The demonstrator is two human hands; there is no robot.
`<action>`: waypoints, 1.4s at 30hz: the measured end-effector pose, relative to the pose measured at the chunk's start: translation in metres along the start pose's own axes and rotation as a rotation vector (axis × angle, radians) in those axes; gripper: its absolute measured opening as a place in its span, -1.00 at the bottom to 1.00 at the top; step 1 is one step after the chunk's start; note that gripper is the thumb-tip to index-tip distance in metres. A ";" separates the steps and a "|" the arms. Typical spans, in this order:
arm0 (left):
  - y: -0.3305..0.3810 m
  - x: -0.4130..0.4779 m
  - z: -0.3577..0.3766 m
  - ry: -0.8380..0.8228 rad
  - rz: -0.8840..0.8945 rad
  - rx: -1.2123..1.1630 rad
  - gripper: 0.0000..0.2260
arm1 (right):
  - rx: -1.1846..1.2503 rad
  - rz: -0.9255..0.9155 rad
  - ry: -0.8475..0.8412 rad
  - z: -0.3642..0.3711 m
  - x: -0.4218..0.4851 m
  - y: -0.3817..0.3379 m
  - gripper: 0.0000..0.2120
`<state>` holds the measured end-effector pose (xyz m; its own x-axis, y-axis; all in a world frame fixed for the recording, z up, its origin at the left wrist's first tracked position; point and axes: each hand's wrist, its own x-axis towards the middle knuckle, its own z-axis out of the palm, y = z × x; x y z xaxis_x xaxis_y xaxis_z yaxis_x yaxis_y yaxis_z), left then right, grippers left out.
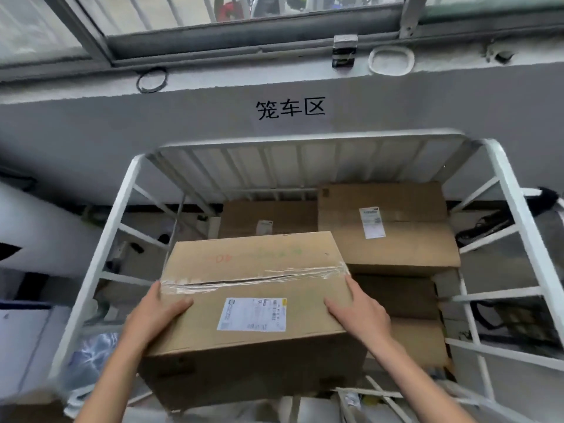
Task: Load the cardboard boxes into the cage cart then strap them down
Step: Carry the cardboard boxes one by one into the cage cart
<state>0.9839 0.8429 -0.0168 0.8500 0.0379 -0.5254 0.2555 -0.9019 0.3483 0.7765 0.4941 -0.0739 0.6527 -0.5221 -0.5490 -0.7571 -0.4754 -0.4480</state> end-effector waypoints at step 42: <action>0.068 0.355 0.188 -0.296 0.636 0.664 -0.29 | -0.202 0.140 -0.031 0.148 0.275 -0.085 -0.28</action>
<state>1.2162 0.7144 -0.3258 0.5656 -0.5699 -0.5960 -0.6024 -0.7791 0.1733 1.0164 0.4951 -0.2914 0.5387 -0.5724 -0.6182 -0.8171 -0.5337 -0.2179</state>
